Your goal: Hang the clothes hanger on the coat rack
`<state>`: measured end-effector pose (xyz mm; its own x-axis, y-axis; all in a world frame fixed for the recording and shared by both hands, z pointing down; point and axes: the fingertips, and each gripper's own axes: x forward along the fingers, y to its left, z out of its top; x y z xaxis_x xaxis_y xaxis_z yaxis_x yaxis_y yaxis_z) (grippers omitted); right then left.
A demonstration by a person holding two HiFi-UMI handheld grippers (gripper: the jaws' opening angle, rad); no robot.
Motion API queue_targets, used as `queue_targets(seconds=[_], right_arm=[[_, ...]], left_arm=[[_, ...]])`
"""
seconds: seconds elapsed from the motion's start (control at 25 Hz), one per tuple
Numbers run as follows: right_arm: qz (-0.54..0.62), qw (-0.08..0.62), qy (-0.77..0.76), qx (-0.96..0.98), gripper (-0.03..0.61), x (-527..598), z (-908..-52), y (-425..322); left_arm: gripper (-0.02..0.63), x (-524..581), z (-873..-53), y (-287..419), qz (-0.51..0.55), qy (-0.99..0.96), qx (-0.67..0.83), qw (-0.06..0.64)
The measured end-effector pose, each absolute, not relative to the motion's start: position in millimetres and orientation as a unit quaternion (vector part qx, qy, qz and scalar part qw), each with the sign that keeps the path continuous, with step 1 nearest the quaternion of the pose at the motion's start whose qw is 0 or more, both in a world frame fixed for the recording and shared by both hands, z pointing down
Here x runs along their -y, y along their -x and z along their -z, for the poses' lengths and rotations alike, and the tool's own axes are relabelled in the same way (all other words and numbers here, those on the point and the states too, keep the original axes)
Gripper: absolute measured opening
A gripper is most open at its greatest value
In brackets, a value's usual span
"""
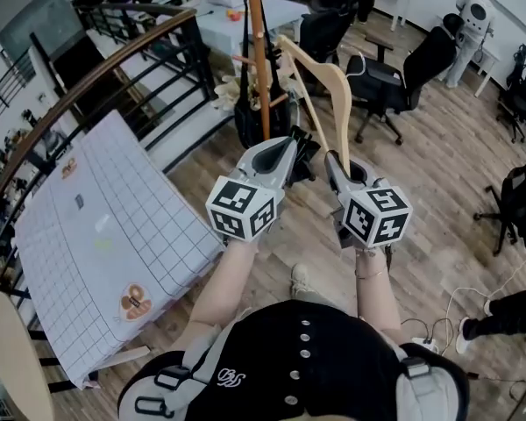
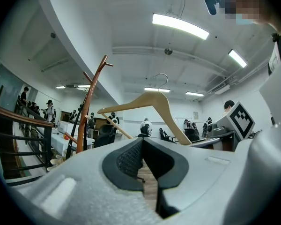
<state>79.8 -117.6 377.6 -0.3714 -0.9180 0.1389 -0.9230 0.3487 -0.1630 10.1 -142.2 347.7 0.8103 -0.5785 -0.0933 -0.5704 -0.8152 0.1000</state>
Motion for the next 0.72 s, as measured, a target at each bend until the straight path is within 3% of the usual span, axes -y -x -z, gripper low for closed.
queue_targets(seconds=[0.72], right_arm=[[-0.088,0.010,-0.525,0.847,0.000,258.5,-361.2,-120.6]], left_arm=[[-0.002,270.9,-323.9,-53.2,0.072,-0.935,0.347,0.007]])
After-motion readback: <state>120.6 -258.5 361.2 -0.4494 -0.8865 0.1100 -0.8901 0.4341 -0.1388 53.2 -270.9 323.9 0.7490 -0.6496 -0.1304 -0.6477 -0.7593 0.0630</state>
